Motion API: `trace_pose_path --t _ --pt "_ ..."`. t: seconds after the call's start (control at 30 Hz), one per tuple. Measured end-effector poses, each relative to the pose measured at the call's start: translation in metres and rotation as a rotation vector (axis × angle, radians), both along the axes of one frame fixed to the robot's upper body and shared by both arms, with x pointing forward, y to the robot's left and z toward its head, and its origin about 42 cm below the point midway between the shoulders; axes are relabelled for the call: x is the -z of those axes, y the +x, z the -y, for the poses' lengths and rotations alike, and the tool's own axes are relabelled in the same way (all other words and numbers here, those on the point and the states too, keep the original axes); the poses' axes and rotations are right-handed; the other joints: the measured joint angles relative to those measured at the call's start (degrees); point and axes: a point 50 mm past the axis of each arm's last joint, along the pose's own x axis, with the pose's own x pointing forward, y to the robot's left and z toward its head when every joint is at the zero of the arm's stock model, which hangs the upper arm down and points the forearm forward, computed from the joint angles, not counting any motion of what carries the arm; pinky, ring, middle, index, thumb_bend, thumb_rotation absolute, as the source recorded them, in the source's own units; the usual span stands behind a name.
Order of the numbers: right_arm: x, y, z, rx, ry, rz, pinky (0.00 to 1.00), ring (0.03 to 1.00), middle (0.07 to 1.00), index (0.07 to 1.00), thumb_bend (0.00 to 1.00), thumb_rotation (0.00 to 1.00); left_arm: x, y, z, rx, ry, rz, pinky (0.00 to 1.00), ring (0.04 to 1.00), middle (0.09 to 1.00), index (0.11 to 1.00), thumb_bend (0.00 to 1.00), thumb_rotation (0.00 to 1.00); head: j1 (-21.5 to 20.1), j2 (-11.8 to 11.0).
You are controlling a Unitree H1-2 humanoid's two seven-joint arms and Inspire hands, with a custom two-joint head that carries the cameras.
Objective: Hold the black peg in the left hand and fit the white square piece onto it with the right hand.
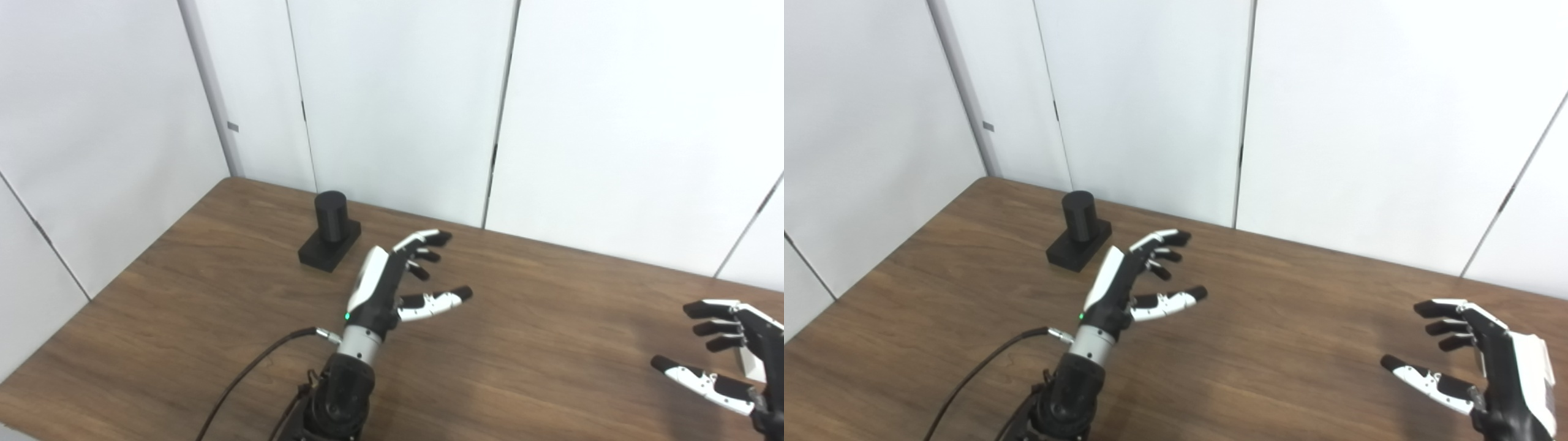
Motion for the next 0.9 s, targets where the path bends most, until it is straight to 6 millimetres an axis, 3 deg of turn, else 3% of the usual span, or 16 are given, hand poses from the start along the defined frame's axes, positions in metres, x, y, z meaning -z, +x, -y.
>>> trace_pose_path --t 0.23,0.43,0.57,0.73,0.9 --pt "-0.001 0.000 -0.001 -0.010 -0.002 -0.004 0.49 0.575 0.633 0.600 0.64 0.00 -0.018 0.007 -0.023 -0.097 0.075 0.020 0.59 0.736 0.800 0.806 0.82 0.23 0.18 0.00" --pt "-0.002 -0.001 -0.001 -0.011 0.000 -0.004 0.48 0.572 0.631 0.597 0.65 0.00 -0.032 0.013 -0.040 -0.138 0.116 0.033 0.67 0.768 0.801 0.810 0.85 0.26 0.35 0.00" --pt "-0.003 -0.001 -0.001 -0.011 0.000 -0.004 0.48 0.573 0.631 0.592 0.64 0.00 -0.039 0.018 -0.053 -0.168 0.145 0.034 0.70 0.830 0.841 0.815 0.85 0.24 0.61 0.00" --pt "-0.004 -0.002 -0.002 -0.016 -0.002 -0.003 0.48 0.571 0.629 0.587 0.64 0.00 -0.052 0.025 -0.066 -0.225 0.220 0.041 0.67 0.836 0.865 0.828 0.87 0.26 0.70 0.09" --pt "-0.006 -0.003 -0.003 -0.019 -0.001 0.002 0.47 0.564 0.624 0.586 0.64 0.00 -0.061 0.032 -0.083 -0.315 0.320 0.089 0.74 0.901 0.913 0.840 0.90 0.28 0.70 0.09"
